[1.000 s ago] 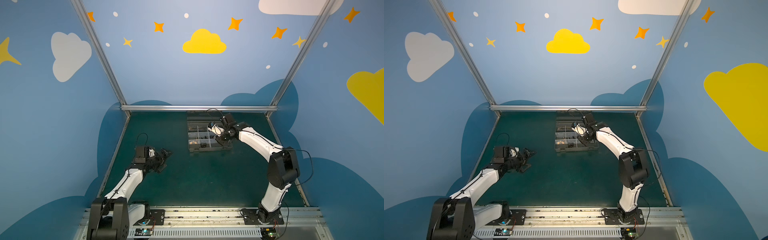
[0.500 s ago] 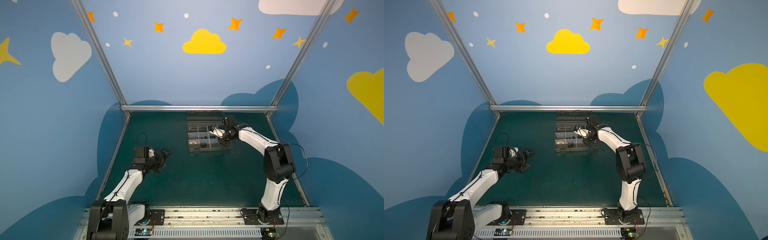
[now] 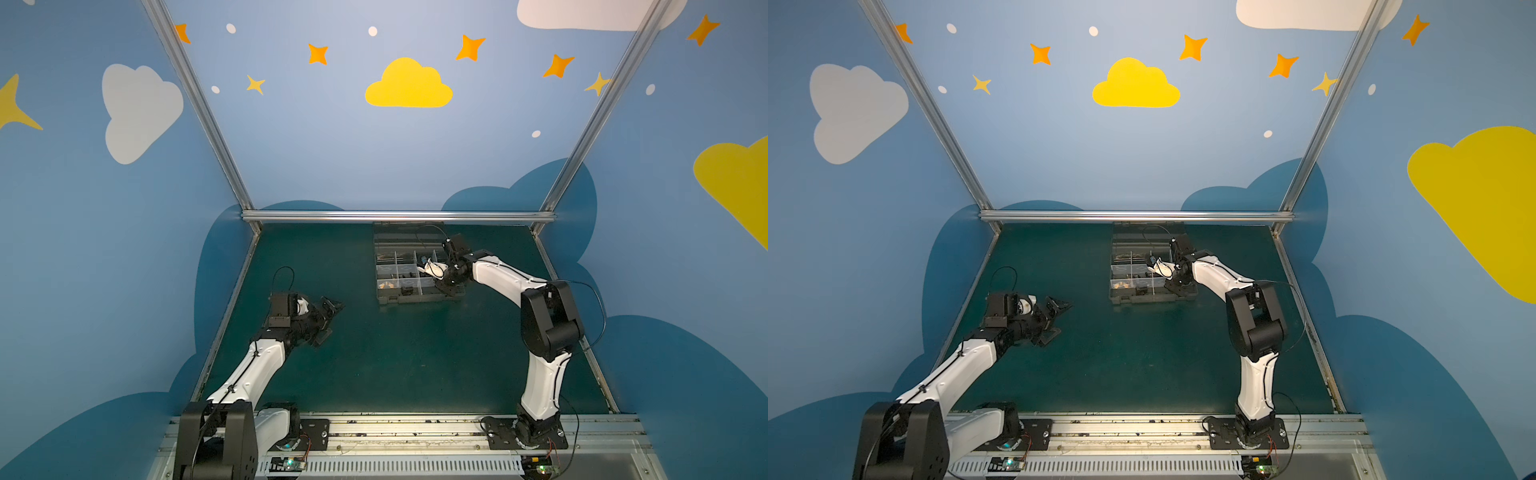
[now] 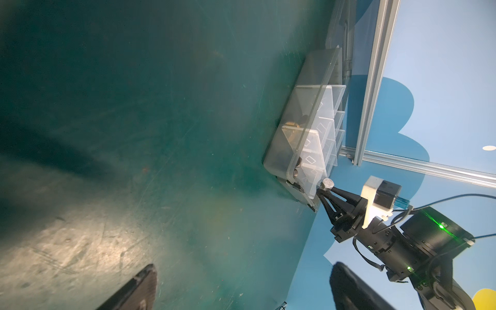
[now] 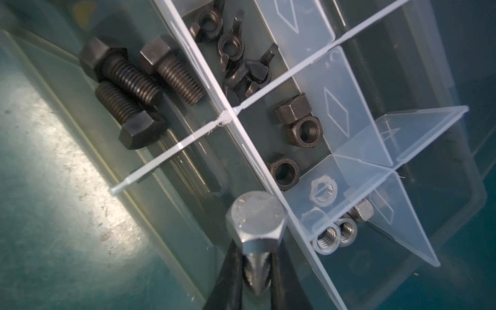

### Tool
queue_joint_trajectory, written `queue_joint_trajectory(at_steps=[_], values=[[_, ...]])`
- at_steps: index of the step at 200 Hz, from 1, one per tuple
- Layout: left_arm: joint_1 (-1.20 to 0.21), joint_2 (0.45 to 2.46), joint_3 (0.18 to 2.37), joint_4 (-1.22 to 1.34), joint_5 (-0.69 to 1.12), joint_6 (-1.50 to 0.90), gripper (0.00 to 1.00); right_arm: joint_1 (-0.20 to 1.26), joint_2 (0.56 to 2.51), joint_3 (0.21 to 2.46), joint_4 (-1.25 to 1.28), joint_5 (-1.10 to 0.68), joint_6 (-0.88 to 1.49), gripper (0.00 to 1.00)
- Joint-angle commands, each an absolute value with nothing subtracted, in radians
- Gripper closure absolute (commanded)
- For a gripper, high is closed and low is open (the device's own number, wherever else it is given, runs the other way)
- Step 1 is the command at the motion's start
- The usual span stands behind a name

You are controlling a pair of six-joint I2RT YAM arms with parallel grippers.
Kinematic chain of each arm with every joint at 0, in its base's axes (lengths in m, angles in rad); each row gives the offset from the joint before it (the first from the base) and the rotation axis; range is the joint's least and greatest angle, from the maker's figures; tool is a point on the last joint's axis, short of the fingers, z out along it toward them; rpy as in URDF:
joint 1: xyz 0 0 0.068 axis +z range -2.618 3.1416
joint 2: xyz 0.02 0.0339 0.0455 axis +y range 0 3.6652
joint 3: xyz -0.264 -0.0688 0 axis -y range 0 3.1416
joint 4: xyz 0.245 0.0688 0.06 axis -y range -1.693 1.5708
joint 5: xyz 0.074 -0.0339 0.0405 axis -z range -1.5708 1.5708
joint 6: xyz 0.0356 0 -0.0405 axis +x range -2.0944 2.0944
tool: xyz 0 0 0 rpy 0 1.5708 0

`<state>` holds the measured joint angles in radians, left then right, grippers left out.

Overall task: Sort the screws and nuts into containers
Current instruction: Place the screw into the container.

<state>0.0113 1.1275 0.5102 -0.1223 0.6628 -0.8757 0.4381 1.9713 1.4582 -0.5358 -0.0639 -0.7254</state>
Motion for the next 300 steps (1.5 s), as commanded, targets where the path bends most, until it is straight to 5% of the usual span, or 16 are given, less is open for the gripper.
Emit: queue_joint_trajectory(at_steps=[1, 49, 118, 232, 300], values=[[0.015, 1.114, 0.520, -0.133, 0.652, -0.875, 0.00, 0.439, 1.984, 1.463, -0.517, -0.063, -0.716, 1.00], [0.015, 1.111, 0.520, -0.135, 0.652, -0.874, 0.00, 0.439, 1.994, 1.471, -0.518, -0.070, -0.695, 0.92], [0.015, 1.106, 0.523, -0.141, 0.653, -0.870, 0.00, 0.439, 1.967, 1.465, -0.501, -0.064, -0.672, 0.67], [0.014, 1.132, 0.645, -0.161, 0.598, -0.785, 0.00, 0.382, 1.726, 1.321, -0.386, -0.142, -0.431, 0.63], [0.015, 1.077, 0.619, -0.025, 0.253, -0.646, 0.00, 0.231, 1.530, 1.017, -0.158, -0.189, -0.173, 0.59]])
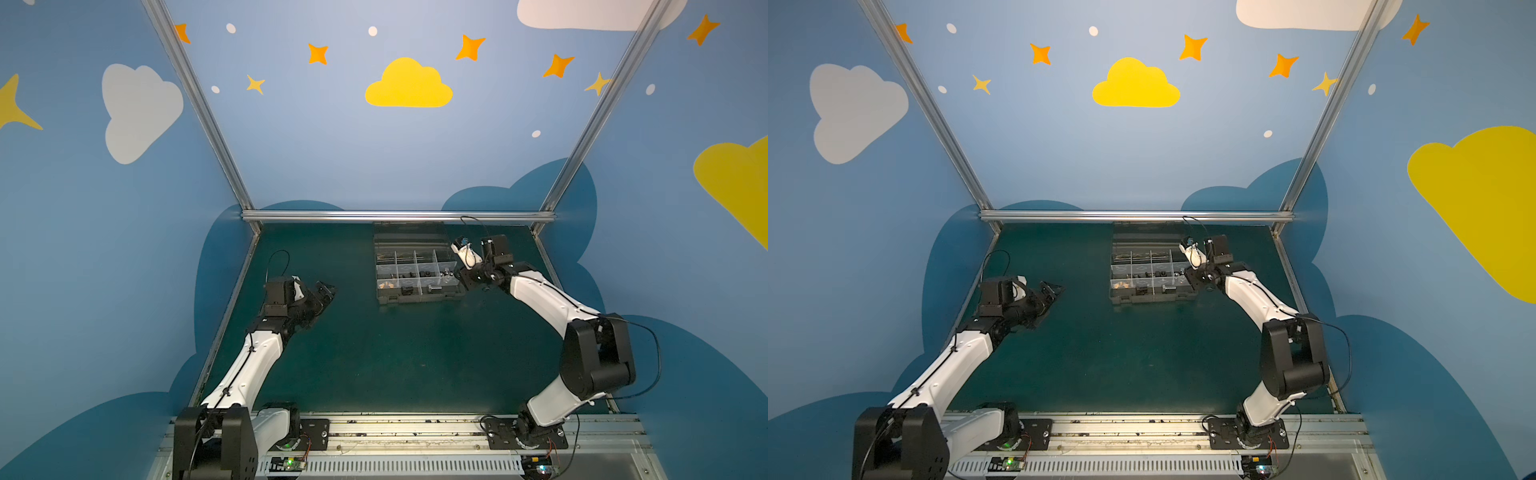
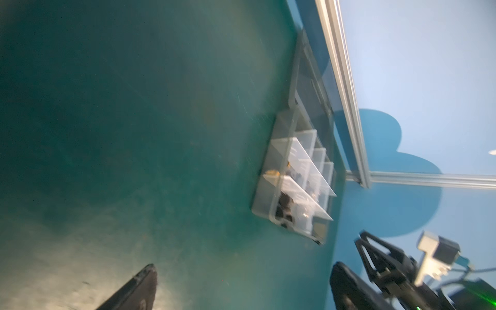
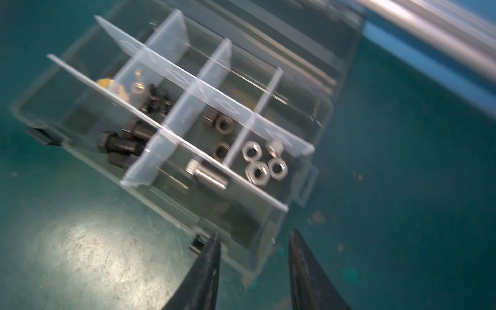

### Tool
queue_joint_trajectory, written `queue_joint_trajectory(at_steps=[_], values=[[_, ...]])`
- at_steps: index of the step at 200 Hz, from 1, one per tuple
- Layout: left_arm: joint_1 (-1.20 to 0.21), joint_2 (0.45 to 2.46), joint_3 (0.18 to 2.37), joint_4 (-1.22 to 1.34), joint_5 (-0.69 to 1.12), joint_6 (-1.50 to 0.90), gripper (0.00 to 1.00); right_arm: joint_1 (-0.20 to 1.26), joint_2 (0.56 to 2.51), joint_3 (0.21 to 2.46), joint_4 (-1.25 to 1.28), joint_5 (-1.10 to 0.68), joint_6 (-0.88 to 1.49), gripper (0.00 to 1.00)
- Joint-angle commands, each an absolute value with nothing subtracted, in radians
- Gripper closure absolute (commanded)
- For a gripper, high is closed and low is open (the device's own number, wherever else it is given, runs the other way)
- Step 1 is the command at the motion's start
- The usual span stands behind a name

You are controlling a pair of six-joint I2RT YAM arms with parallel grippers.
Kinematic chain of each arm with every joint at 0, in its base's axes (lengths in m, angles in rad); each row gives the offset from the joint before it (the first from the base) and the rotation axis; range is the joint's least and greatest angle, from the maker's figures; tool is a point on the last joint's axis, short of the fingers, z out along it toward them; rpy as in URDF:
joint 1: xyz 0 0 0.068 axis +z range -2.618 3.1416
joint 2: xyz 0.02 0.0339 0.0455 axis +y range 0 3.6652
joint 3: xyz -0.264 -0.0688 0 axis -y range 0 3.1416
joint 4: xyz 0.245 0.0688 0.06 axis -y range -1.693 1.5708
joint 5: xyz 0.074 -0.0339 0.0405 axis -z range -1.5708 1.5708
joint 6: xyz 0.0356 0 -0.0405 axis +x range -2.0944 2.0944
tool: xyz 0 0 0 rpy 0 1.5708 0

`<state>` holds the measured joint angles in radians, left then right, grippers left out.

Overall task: Sort the screws and nuts into containers
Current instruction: Place the screw into the container, then reset both arms

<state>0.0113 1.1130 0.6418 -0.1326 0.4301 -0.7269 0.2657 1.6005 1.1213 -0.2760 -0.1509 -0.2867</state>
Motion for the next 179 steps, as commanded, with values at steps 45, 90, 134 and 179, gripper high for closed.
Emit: queue_joint_trajectory(at_steps=[45, 90, 134, 179], values=[[0.015, 1.073, 0.621, 0.001, 0.095, -0.538, 0.00, 0.143, 1.431, 0.791, 0.069, -0.188, -0.148, 0.59], [0.015, 1.065, 0.594, 0.028, -0.001, -0.405, 0.00, 0.086, 1.471, 0.715, 0.221, -0.179, -0.104, 0.59], [0.018, 1.062, 0.546, 0.087, -0.087, -0.292, 0.00, 0.083, 1.526, 0.677, 0.345, -0.145, -0.104, 0.58], [0.024, 1.117, 0.530, 0.143, -0.153, -0.215, 0.00, 0.089, 1.542, 0.654, 0.365, -0.134, -0.115, 0.56]])
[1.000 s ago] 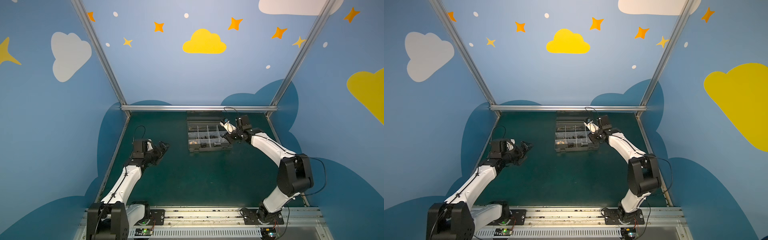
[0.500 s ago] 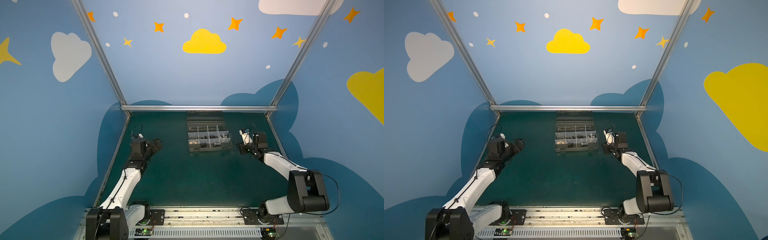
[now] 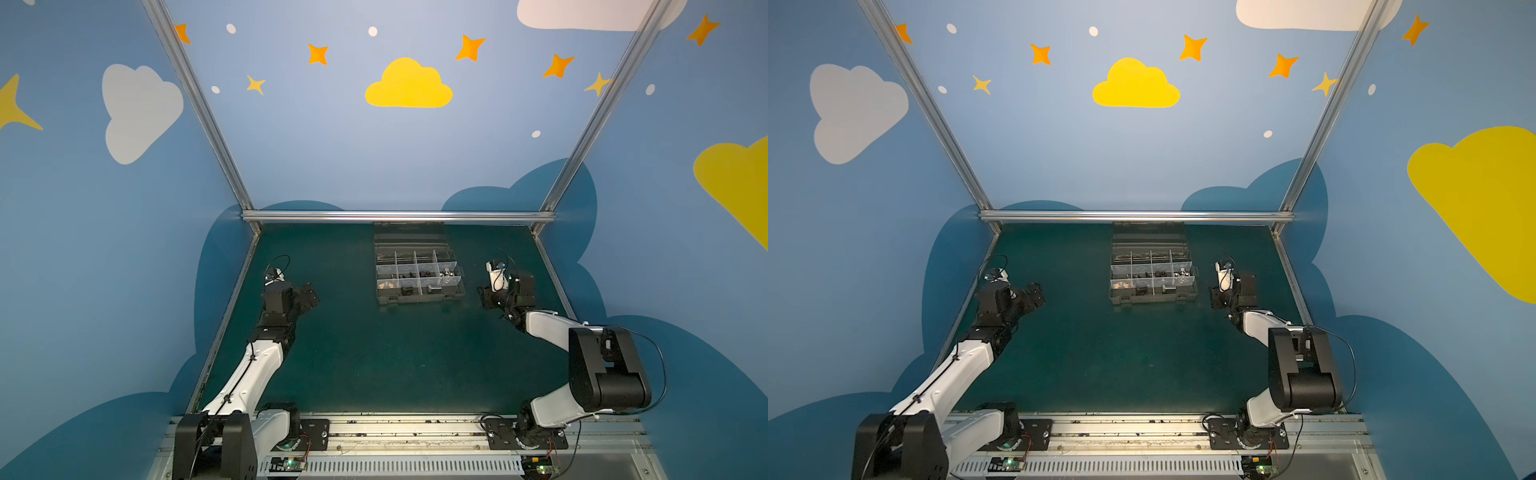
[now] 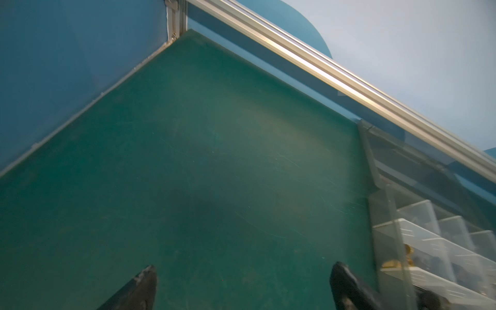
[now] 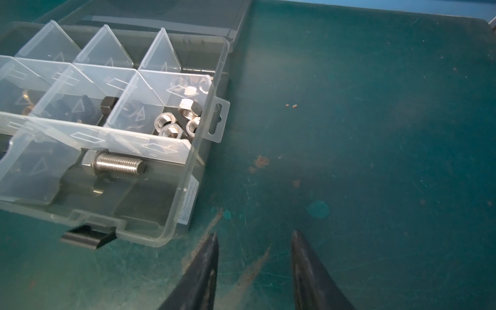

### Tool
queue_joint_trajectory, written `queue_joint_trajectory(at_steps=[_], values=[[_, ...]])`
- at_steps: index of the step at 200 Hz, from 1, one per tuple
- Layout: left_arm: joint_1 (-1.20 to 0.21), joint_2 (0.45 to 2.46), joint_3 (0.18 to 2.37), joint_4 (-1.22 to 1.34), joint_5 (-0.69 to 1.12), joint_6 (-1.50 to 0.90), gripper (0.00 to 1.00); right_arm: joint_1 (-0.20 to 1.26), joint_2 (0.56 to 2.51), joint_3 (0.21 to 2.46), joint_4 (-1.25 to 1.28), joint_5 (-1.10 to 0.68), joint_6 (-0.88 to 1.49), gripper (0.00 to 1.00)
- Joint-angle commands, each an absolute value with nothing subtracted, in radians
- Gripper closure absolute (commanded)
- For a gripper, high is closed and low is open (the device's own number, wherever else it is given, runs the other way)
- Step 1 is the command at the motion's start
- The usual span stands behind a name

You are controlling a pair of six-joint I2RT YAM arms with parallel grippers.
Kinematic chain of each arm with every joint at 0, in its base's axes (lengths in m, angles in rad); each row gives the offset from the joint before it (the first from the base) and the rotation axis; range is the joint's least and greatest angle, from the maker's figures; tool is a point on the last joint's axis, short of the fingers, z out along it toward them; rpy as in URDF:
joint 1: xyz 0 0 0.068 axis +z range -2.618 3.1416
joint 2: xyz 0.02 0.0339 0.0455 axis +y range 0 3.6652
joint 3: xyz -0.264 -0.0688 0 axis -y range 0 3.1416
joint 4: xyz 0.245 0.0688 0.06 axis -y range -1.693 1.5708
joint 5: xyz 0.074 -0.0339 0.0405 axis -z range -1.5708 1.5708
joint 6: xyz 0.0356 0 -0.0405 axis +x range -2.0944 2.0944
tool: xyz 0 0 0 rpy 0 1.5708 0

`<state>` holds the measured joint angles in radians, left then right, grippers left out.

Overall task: Sort the screws and nuts into containers
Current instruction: Reset both arms

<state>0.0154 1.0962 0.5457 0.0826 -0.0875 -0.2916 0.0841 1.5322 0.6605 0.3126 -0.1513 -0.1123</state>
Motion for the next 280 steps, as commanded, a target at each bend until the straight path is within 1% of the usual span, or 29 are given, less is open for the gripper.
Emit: queue_joint_trajectory(at_steps=[1, 31, 53, 93, 114, 124, 128, 132, 159, 176, 209, 261, 268, 280], values=[[0.024, 1.117, 0.529, 0.145, -0.153, -0.213, 0.00, 0.090, 1.542, 0.654, 0.365, -0.133, -0.115, 0.56], [0.025, 1.107, 0.478, 0.225, -0.193, -0.171, 0.00, 0.102, 1.536, 0.642, 0.381, -0.104, -0.123, 0.53], [0.026, 1.114, 0.408, 0.359, -0.220, -0.149, 0.00, 0.110, 1.523, 0.620, 0.414, -0.061, -0.116, 0.51], [0.026, 1.199, 0.349, 0.528, -0.173, -0.130, 0.00, 0.085, 1.473, 0.456, 0.672, 0.023, -0.048, 0.48], [0.027, 1.252, 0.359, 0.552, -0.154, -0.128, 0.00, 0.071, 1.485, 0.449, 0.680, 0.025, -0.028, 0.46], [0.026, 1.260, 0.368, 0.545, -0.153, -0.123, 0.00, 0.059, 1.489, 0.447, 0.703, 0.015, -0.017, 0.43], [0.027, 1.264, 0.366, 0.557, -0.153, -0.126, 0.00, 0.053, 1.495, 0.446, 0.715, 0.010, -0.010, 0.37], [0.026, 1.268, 0.366, 0.565, -0.154, -0.127, 0.00, 0.049, 1.498, 0.443, 0.728, 0.006, -0.005, 0.35], [0.027, 1.297, 0.370, 0.613, -0.098, -0.125, 0.00, 0.046, 1.523, 0.406, 0.814, 0.000, -0.007, 0.27], [0.028, 1.326, 0.403, 0.578, -0.107, -0.124, 0.00, 0.047, 1.521, 0.405, 0.809, 0.000, -0.007, 0.24], [0.027, 1.354, 0.439, 0.540, -0.099, -0.112, 0.00, 0.047, 1.520, 0.401, 0.814, 0.000, -0.006, 0.23], [0.031, 1.363, 0.437, 0.560, -0.103, -0.105, 0.00, 0.047, 1.520, 0.398, 0.818, 0.000, -0.006, 0.23], [0.032, 1.375, 0.420, 0.603, -0.101, -0.095, 0.00, 0.046, 1.520, 0.397, 0.818, 0.000, -0.007, 0.23], [0.037, 1.447, 0.349, 0.796, -0.109, -0.102, 0.00, 0.047, 1.520, 0.397, 0.819, 0.001, -0.006, 0.23]])
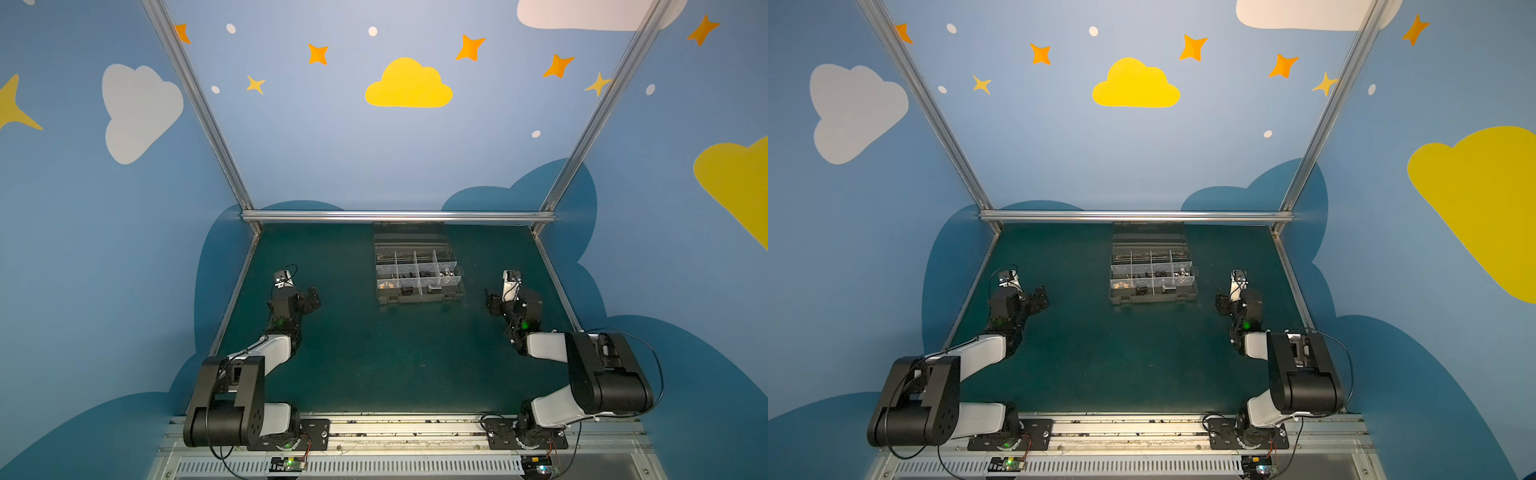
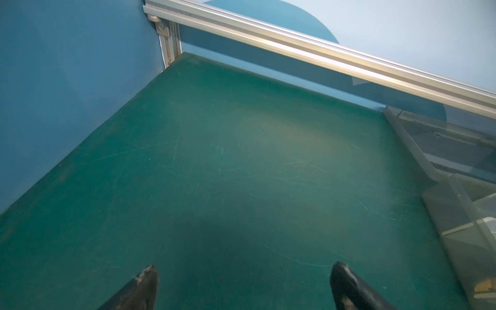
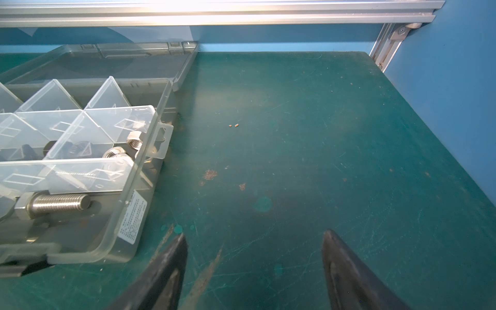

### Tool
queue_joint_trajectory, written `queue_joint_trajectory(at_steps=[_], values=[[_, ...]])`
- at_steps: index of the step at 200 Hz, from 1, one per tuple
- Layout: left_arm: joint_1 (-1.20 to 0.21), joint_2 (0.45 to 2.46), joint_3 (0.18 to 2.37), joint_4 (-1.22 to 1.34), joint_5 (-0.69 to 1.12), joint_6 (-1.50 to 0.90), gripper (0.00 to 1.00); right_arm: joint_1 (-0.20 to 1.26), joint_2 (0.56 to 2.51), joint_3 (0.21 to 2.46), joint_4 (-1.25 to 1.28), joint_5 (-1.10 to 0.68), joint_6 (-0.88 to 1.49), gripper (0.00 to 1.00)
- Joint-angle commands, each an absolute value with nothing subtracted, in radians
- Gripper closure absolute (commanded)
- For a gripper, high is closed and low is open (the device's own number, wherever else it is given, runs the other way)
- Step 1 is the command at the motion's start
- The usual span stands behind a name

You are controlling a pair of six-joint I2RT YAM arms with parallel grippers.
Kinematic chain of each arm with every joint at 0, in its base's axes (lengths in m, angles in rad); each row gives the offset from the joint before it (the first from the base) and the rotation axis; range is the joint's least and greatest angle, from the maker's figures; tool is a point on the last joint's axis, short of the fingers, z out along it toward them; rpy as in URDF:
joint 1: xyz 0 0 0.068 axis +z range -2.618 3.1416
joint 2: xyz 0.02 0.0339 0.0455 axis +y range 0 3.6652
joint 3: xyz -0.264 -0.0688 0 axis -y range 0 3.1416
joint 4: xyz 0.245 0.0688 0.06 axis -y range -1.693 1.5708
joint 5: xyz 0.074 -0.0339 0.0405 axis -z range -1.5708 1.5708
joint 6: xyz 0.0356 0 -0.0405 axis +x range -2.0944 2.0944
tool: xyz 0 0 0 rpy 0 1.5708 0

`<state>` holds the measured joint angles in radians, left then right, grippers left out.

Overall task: Sort the screws and nuts into containers
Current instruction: Reset both arms

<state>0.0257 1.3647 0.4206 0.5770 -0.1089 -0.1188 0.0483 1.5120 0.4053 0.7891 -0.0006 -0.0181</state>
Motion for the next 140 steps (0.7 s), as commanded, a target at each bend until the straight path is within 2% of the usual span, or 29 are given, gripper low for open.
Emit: queue_joint_trajectory(at_steps=[1, 16, 35, 51, 67, 80, 140], values=[[0.036, 1.458, 0.344, 0.817, -0.111, -0.103, 0.00, 0.047, 1.520, 0.397, 0.820, 0.001, -0.006, 0.23], [0.038, 1.576, 0.324, 1.022, -0.105, -0.101, 0.00, 0.046, 1.519, 0.397, 0.820, 0.003, -0.007, 0.23], [0.037, 1.496, 0.416, 0.712, -0.039, -0.064, 0.00, 0.048, 1.520, 0.396, 0.820, 0.003, -0.008, 0.23], [0.038, 1.543, 0.386, 0.842, -0.064, -0.079, 0.00, 0.048, 1.519, 0.396, 0.821, 0.005, -0.006, 0.23], [0.037, 1.510, 0.422, 0.718, -0.075, -0.079, 0.00, 0.048, 1.519, 0.397, 0.821, 0.005, -0.006, 0.23], [0.037, 1.527, 0.403, 0.784, -0.081, -0.095, 0.00, 0.048, 1.519, 0.397, 0.820, 0.003, -0.007, 0.23], [0.032, 1.515, 0.416, 0.742, -0.078, -0.072, 0.00, 0.048, 1.520, 0.397, 0.820, 0.003, -0.008, 0.23]])
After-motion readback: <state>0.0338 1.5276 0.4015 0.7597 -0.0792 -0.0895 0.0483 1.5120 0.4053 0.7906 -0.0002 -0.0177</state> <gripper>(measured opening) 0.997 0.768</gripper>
